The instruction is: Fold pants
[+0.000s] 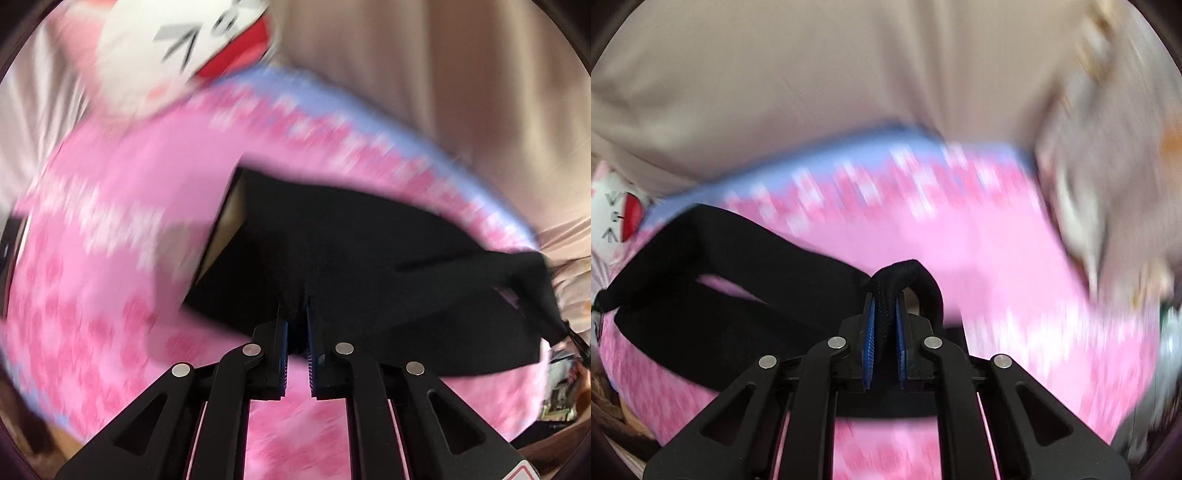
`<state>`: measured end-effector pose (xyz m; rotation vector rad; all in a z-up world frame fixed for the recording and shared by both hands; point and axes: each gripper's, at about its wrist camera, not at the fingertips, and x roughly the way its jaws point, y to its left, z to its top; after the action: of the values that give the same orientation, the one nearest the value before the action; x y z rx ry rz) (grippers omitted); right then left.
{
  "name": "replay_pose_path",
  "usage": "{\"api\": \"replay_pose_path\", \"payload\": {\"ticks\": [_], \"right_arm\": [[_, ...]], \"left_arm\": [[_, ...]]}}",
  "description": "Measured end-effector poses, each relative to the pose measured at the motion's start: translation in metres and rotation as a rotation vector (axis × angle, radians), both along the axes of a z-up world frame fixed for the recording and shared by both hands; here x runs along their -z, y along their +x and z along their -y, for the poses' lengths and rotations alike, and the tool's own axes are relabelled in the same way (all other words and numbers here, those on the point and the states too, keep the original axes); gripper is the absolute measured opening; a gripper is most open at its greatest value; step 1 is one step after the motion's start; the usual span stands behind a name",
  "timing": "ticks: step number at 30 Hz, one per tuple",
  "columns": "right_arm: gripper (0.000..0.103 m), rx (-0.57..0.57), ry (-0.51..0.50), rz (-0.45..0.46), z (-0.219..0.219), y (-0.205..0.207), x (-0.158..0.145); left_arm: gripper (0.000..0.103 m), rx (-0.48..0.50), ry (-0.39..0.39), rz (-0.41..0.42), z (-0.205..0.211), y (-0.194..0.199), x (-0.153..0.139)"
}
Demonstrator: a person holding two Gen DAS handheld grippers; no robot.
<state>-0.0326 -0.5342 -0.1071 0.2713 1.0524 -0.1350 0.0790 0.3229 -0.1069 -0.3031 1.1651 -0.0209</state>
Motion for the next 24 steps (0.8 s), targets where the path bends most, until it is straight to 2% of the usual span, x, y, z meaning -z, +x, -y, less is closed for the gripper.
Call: {"api": "replay_pose_path", "payload": {"ticks": [2, 3, 5, 7, 8, 9, 10, 12, 14, 15, 16, 17, 19, 22, 23, 24], "right_arm": [[0.020, 0.074, 0.009, -0.109, 0.006, -0.022, 0.031], [0.024, 0.107, 0.012, -0.126, 0.010, -0.029, 0.037], [0.031, 0.193, -0.003, -0.127, 0.013, -0.049, 0.037], [0.048, 0.246, -0.025, -0.086, 0.012, -0.066, 0.024], [0.066, 0.276, -0.059, -0.058, 0.011, -0.076, 0.015], [0.075, 0.306, -0.095, -0.038, 0.010, -0.084, 0.006], [0.075, 0.326, -0.100, -0.024, 0.011, -0.090, 0.001], [0.075, 0.397, -0.061, 0.018, 0.016, -0.101, -0.007], [0.075, 0.429, -0.033, 0.070, 0.017, -0.104, -0.016], [0.076, 0.431, -0.016, 0.093, 0.014, -0.102, -0.020], [0.076, 0.431, 0.005, 0.115, 0.015, -0.097, -0.020], [0.081, 0.439, 0.027, 0.128, 0.017, -0.089, -0.018], [0.085, 0.445, 0.042, 0.110, 0.018, -0.077, -0.015], [0.085, 0.439, 0.071, 0.016, 0.022, -0.045, 0.011], [0.082, 0.422, 0.077, -0.029, 0.021, -0.035, 0.021], [0.046, 0.379, 0.095, -0.065, 0.020, -0.025, 0.029]], "left_arm": [[0.011, -0.029, 0.011, -0.066, -0.009, -0.003, 0.026], [0.011, -0.036, 0.007, -0.099, -0.013, -0.001, 0.038], [0.021, -0.054, 0.037, -0.117, -0.018, 0.003, 0.041], [0.024, -0.063, 0.079, -0.096, -0.024, 0.004, 0.032], [0.030, -0.065, 0.089, -0.091, -0.029, 0.005, 0.028], [0.031, -0.081, 0.132, -0.084, -0.035, 0.005, 0.021], [0.033, -0.100, 0.179, -0.081, -0.043, 0.006, 0.015], [0.033, -0.126, 0.225, -0.064, -0.054, 0.007, -0.001], [0.033, -0.111, 0.223, -0.009, -0.051, 0.007, -0.022], [0.033, -0.073, 0.229, 0.025, -0.038, 0.010, -0.034], [0.041, -0.034, 0.235, 0.044, -0.024, 0.015, -0.040], [0.055, 0.003, 0.238, 0.061, -0.009, 0.018, -0.044], [0.063, 0.055, 0.220, 0.070, 0.030, 0.027, -0.041], [0.063, 0.126, 0.162, 0.017, 0.082, 0.030, -0.014], [0.063, 0.145, 0.139, -0.020, 0.100, 0.029, 0.000], [0.063, 0.153, 0.133, -0.044, 0.109, 0.027, 0.009]]}}
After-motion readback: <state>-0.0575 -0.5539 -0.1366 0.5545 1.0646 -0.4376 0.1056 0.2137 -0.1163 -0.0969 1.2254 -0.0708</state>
